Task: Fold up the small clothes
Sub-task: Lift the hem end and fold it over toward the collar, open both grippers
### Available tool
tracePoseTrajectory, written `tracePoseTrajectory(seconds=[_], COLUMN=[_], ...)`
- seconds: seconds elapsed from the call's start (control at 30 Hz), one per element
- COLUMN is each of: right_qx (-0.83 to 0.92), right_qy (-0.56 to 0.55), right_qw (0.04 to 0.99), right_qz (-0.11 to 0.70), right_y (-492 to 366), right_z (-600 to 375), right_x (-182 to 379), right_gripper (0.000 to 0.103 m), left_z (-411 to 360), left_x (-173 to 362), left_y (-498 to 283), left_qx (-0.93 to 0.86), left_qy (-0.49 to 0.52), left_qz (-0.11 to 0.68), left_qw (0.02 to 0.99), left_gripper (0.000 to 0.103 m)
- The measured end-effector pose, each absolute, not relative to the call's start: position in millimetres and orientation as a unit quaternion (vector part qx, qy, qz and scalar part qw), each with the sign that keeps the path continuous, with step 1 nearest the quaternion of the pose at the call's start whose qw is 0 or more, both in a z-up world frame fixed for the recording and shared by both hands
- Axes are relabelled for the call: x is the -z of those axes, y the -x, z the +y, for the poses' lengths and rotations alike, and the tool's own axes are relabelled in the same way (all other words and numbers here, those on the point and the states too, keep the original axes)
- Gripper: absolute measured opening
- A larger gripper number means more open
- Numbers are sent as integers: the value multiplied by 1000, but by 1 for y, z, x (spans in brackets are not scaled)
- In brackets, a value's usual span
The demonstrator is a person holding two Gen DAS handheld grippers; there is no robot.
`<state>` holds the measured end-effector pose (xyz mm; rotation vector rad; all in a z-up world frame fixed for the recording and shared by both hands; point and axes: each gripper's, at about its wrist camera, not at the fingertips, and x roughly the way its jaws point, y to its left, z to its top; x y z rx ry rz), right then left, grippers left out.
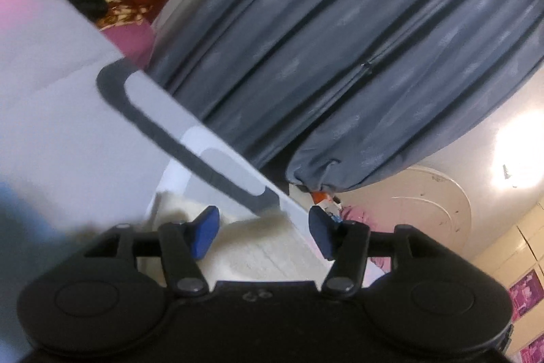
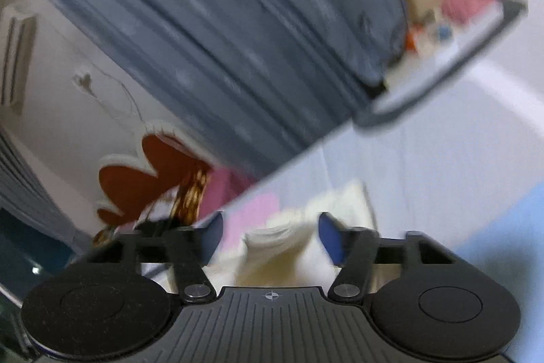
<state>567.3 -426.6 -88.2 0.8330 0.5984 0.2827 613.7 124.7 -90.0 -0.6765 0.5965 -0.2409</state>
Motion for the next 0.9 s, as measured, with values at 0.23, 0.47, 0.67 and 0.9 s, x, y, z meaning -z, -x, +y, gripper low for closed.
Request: tracePoseTrajectory(seconds=[0.23,0.47,0.67,0.9], right_qx=[-146,-144,-112,-86], right_qy=[-283,-139,-101,-83], right_qw=[896,913,937,929], right_qz=[308,354,315,349], right_y=[-561,-561,-540,-539], right_z=[-414,-357,-351,-344], right_x=[84,100,97,99], right_gripper=[55,10,1,21], left_z=[102,85,63,73], left_x=[98,107,95,95], left_y=[-622,-623,-610,-601], left_qx=[111,84,90,11], left_qy=[202,115,27,51], left_qz=[347,355,300,301], left_qw=[909,924,949,952], left_gripper=[46,2,2,54])
